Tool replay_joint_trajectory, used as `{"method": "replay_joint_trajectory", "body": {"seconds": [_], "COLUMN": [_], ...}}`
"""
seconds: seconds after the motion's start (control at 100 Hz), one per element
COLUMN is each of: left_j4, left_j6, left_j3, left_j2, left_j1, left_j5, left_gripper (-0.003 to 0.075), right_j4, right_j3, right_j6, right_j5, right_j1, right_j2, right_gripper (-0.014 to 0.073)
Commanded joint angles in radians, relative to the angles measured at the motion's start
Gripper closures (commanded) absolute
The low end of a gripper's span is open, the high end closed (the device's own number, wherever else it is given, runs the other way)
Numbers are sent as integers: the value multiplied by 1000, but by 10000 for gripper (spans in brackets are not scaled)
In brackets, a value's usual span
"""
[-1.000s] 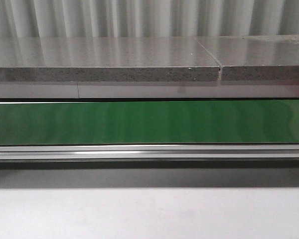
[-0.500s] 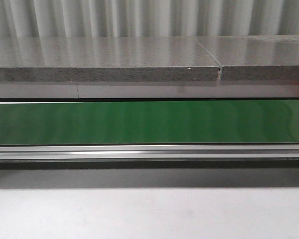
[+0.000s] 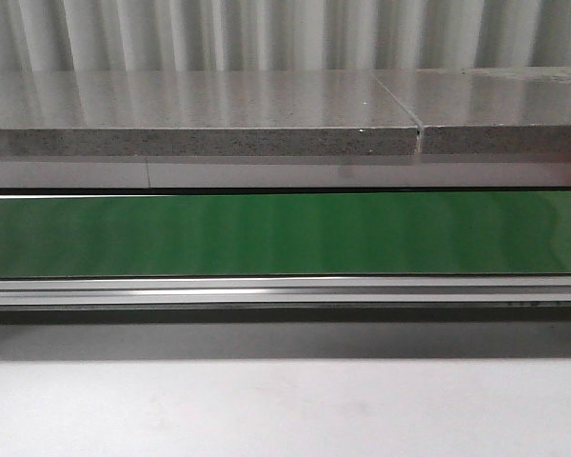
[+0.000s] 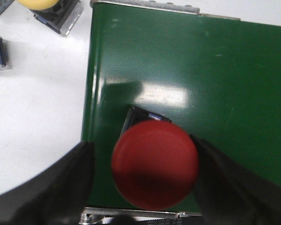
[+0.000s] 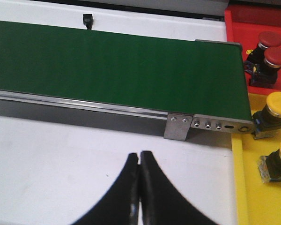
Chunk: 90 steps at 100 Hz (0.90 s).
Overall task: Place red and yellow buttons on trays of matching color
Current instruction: 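Carry the red button onto the belt and open the left gripper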
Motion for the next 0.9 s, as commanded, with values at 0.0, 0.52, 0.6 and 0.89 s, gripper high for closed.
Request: {"method": "replay_joint_trajectory", "body": {"seconds": [0.0, 0.52, 0.6, 0.89], "left_j4": [-30, -190, -184, -144], "left_j6": [1, 1, 1, 1], "left_j3": [-30, -88, -88, -88], "left_j2": [-33, -110, -110, -75], "left_j1": [-6, 53, 86, 250], "left_j5": [-38, -139, -117, -80], "left_gripper": [167, 165, 165, 167], "right_j4": [5, 5, 5, 5], "right_j3": [-24, -24, -24, -24], "right_j6": [-4, -4, -4, -4], "right_j5": [-64, -64, -64, -64], "right_j1": [1, 1, 1, 1], "right_j2": [9, 9, 9, 9], "right_gripper": [660, 660, 660, 660]}}
